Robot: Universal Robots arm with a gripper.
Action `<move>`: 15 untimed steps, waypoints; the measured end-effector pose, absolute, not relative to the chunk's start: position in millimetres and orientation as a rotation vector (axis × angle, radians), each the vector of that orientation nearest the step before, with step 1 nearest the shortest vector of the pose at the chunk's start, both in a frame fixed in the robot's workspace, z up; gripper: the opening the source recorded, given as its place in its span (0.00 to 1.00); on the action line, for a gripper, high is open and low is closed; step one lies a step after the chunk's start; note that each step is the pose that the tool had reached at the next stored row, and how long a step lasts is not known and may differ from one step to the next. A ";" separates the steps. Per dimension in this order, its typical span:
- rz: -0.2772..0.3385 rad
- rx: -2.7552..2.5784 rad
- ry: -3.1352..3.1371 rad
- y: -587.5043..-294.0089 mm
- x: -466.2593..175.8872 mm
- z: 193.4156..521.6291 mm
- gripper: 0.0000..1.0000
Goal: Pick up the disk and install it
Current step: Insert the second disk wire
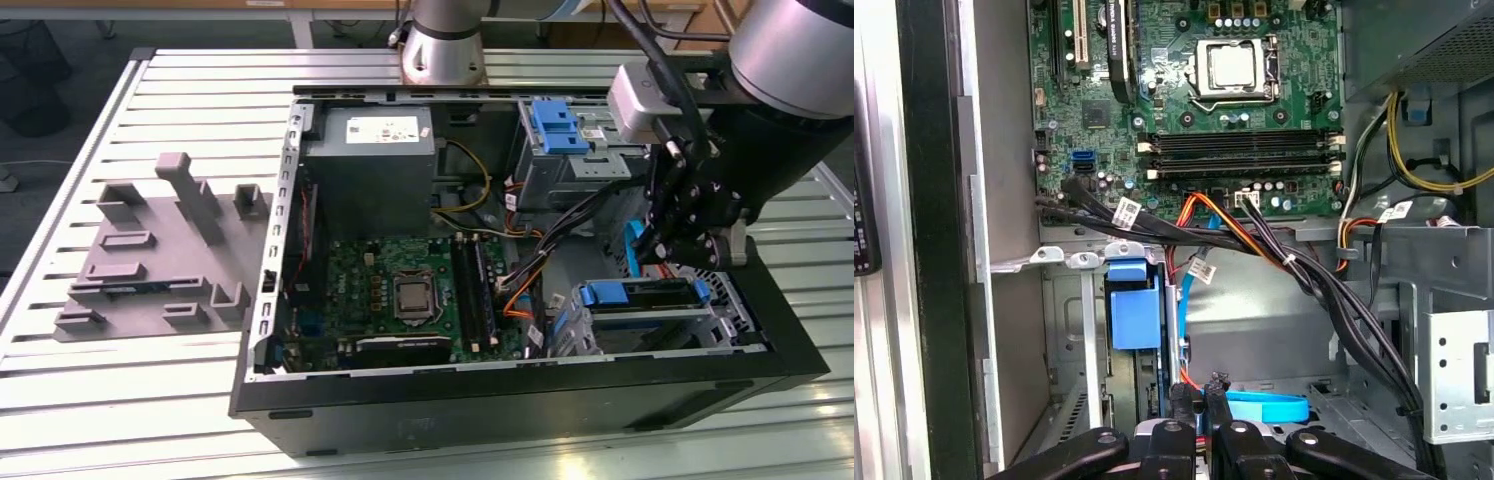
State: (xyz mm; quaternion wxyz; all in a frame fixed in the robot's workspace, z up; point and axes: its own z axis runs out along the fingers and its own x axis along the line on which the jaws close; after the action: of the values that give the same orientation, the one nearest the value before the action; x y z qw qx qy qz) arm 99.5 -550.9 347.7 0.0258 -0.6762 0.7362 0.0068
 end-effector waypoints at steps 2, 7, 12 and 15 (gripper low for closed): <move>0.021 -2.090 2.276 -550.9 99.5 347.7 0.16; 0.021 -2.090 2.276 -554.8 99.4 345.9 0.16; 0.021 -2.090 2.276 -558.5 99.5 341.8 0.16; 0.021 -2.090 2.276 -560.7 99.5 340.1 0.16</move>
State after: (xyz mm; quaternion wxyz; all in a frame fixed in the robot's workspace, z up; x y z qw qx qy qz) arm 99.5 -560.7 340.1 0.0258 -0.6762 0.7362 0.0068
